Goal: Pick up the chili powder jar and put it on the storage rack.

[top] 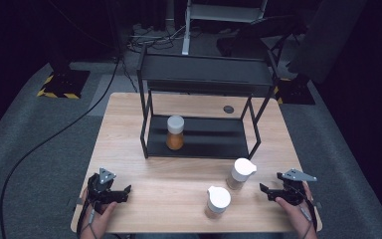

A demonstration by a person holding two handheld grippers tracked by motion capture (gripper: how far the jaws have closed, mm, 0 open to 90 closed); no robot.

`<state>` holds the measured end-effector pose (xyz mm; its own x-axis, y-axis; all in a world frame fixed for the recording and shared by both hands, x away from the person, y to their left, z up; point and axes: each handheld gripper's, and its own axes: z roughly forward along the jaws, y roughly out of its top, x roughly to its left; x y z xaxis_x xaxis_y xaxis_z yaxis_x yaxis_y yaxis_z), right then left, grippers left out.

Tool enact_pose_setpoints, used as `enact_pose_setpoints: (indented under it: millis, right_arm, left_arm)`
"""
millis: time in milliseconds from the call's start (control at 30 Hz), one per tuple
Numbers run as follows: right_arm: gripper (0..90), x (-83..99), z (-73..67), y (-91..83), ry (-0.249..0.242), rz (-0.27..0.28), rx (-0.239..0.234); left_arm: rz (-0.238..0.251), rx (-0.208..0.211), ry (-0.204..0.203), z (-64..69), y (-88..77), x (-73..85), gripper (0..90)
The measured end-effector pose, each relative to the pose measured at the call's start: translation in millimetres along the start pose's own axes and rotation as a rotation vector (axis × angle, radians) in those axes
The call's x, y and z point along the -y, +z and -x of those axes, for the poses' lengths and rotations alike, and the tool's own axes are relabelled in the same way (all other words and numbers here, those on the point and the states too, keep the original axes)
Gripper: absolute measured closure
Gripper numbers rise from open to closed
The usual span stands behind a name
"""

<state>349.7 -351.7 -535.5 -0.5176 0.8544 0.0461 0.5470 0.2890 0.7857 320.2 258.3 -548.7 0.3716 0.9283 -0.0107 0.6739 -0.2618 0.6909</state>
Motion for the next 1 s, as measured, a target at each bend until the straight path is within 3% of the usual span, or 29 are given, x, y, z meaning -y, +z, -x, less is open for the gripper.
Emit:
enact_pose_setpoints:
  millis: [267, 1000]
  right_arm:
    - [7.4, -5.7, -7.1, -18.9, 0.008, 0.053, 0.009]
    - [7.5, -17.2, -33.0, -62.7, 0.000, 0.111, -0.001]
  left_arm:
    - [0.000, 0.001, 0.000, 0.1, 0.1, 0.0, 3.8]
    - [-0.004, 0.002, 0.005, 0.3, 0.3, -0.1, 2.6]
